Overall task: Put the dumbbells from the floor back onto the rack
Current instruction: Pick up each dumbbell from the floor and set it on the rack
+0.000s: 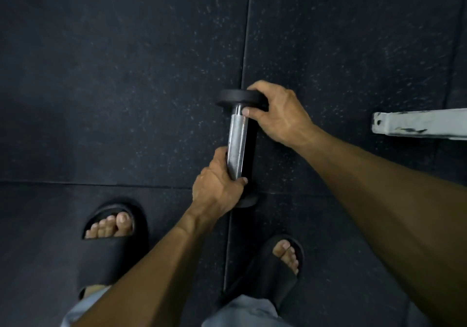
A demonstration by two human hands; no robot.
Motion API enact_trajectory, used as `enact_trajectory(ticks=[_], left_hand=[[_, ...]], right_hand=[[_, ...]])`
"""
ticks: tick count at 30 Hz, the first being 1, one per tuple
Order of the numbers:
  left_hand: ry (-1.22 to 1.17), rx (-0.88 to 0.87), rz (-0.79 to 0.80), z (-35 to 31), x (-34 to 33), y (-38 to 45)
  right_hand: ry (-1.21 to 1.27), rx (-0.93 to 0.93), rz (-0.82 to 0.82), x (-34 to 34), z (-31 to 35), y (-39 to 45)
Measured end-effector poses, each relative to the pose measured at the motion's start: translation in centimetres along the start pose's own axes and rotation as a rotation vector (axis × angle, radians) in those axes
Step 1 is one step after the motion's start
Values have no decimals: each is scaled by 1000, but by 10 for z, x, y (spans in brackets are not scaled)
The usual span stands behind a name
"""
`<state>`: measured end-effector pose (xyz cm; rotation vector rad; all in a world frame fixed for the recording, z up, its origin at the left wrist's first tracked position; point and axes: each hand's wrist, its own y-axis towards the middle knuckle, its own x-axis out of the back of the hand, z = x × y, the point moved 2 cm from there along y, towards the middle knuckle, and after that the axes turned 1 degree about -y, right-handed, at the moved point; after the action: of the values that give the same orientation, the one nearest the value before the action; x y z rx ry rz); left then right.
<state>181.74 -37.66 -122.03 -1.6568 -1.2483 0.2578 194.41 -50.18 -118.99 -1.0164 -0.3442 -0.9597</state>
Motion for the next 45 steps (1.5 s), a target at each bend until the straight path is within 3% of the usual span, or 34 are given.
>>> enact_trajectory(ticks=[8,14,23,32,39,45], left_hand=[[57,7,146,-5,33,-41],[113,-93,223,-62,82,-90],[212,-390,242,-235,187,-170],[384,-656,323,-432,257,-306],[542,-788,382,-578,244,-381],[588,-779,478,-678,187,-397]], right_hand=[[43,-77,2,14,16,-42],[31,-126,-62,89,58,-88],[-30,-166,-372,283,150,-162],[-141,-225,-651,487,219,-289],[-163,-305,-764,614,199,-359],[-197,-345,-762,701,143,-391]])
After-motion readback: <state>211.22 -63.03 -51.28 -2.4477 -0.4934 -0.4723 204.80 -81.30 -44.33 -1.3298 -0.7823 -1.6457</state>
